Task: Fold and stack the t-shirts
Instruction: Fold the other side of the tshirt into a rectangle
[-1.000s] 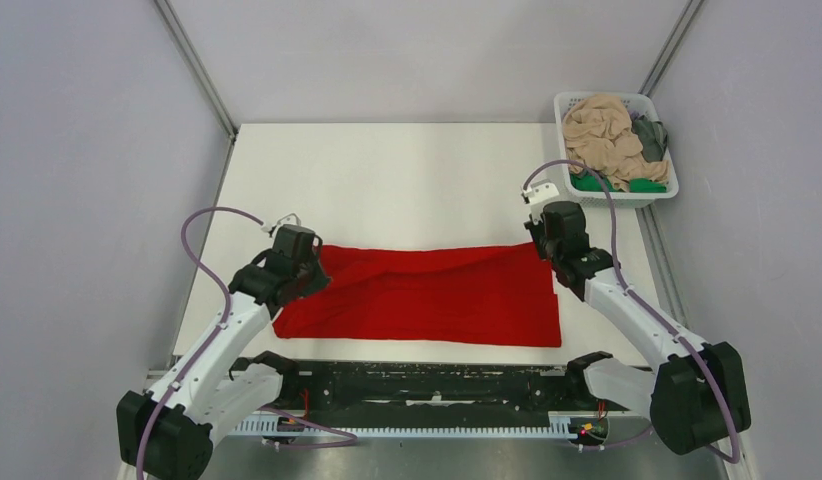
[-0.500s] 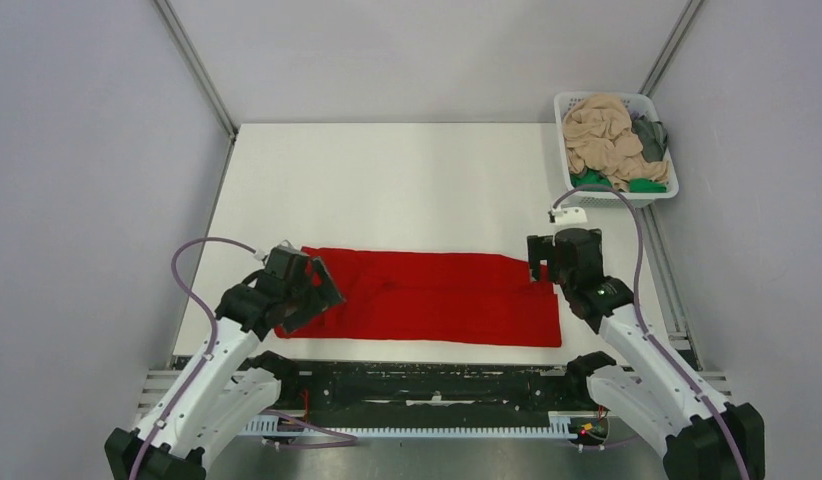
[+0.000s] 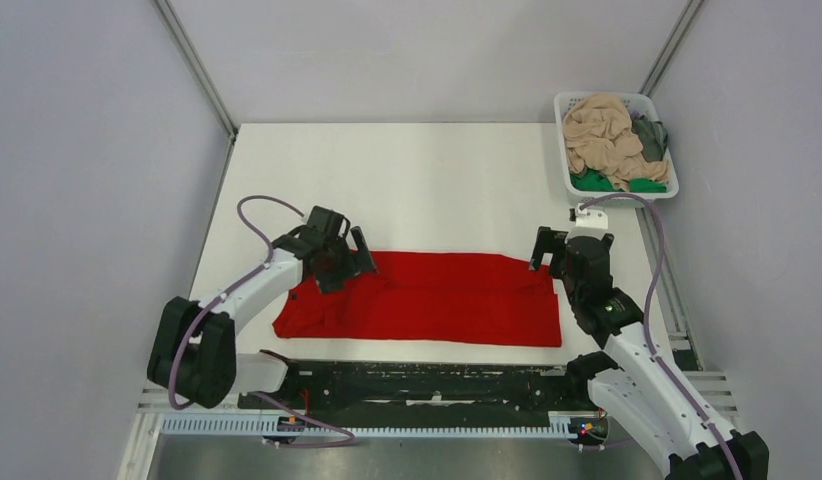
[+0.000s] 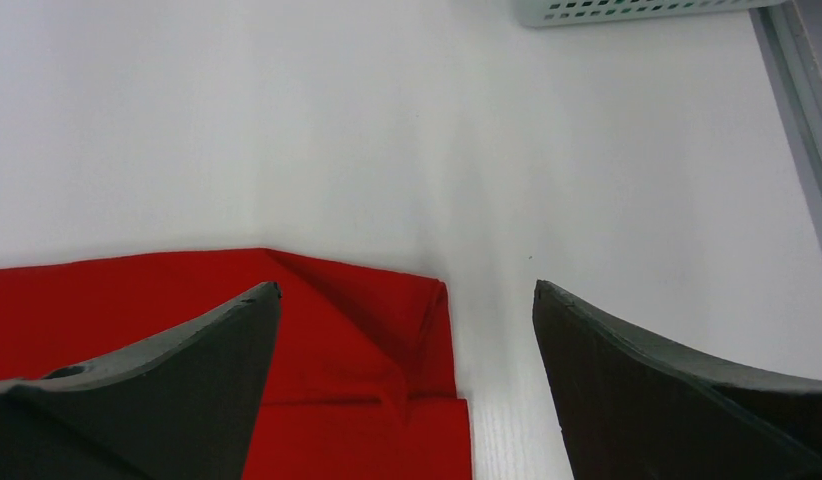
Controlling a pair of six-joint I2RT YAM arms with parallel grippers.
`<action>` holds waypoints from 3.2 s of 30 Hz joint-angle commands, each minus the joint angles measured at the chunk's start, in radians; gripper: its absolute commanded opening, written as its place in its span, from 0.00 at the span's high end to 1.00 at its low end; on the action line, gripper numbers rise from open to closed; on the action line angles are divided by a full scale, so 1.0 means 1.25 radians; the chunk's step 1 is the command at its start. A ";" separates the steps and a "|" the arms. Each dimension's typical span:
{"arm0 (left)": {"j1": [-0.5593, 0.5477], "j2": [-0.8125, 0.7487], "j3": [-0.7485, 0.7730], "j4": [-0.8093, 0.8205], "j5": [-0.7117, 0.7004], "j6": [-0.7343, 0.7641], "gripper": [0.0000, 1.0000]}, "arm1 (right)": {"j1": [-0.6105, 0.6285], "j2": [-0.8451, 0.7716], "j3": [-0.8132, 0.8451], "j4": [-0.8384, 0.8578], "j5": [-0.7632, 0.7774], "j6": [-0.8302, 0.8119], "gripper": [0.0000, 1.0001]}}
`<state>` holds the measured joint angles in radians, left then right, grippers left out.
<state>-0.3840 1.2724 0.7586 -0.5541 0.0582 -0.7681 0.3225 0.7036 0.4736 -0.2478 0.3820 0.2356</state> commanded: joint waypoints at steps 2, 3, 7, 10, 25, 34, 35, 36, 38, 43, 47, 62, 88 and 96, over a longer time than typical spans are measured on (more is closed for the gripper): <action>-0.013 0.066 0.003 0.146 0.101 0.041 0.00 | 0.001 0.025 -0.003 0.029 -0.025 -0.008 0.02; -0.016 0.069 -0.003 0.158 0.114 0.043 0.00 | 0.001 0.032 -0.003 0.028 -0.026 -0.008 0.02; -0.031 0.078 -0.022 0.164 0.134 0.059 0.00 | 0.001 0.050 0.004 0.028 -0.028 -0.014 0.02; -0.048 0.074 -0.031 0.151 0.166 0.074 0.00 | 0.001 0.057 0.005 0.029 -0.029 -0.020 0.02; -0.242 0.017 -0.024 0.043 0.168 0.114 0.00 | 0.001 0.162 0.013 0.009 -0.092 0.014 0.02; -0.304 -0.027 0.018 -0.051 0.139 0.144 0.00 | 0.001 0.211 0.051 -0.049 -0.088 0.093 0.03; -0.304 -0.042 0.025 -0.051 0.137 0.148 0.00 | 0.000 0.214 0.056 -0.066 -0.093 0.111 0.06; -0.304 -0.061 0.034 -0.050 0.126 0.151 0.00 | 0.000 0.219 0.066 -0.090 -0.099 0.131 0.11; -0.304 -0.098 0.050 -0.045 0.084 0.157 0.00 | -0.004 0.219 0.082 -0.139 -0.096 0.170 0.15; -0.275 -0.115 0.076 -0.019 -0.061 0.148 0.00 | -0.064 0.191 0.070 -0.156 -0.082 0.228 0.27; -0.191 -0.069 0.080 0.020 -0.083 0.137 0.00 | -0.092 0.212 0.067 -0.123 -0.121 0.218 0.33; -0.004 0.066 -0.034 0.128 -0.012 0.088 0.00 | -0.111 0.375 0.053 -0.025 -0.225 0.203 0.55; 0.048 0.079 -0.055 0.114 -0.073 0.098 0.00 | -0.123 0.388 0.100 0.098 -0.083 -0.049 0.83; 0.057 0.085 -0.057 0.106 -0.073 0.094 0.00 | -0.120 0.317 0.097 0.025 -0.101 -0.181 0.57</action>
<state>-0.3248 1.3769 0.7002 -0.4160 0.0223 -0.6312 0.1726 1.1709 0.5880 -0.1783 0.2745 0.1120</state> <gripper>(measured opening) 0.994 0.325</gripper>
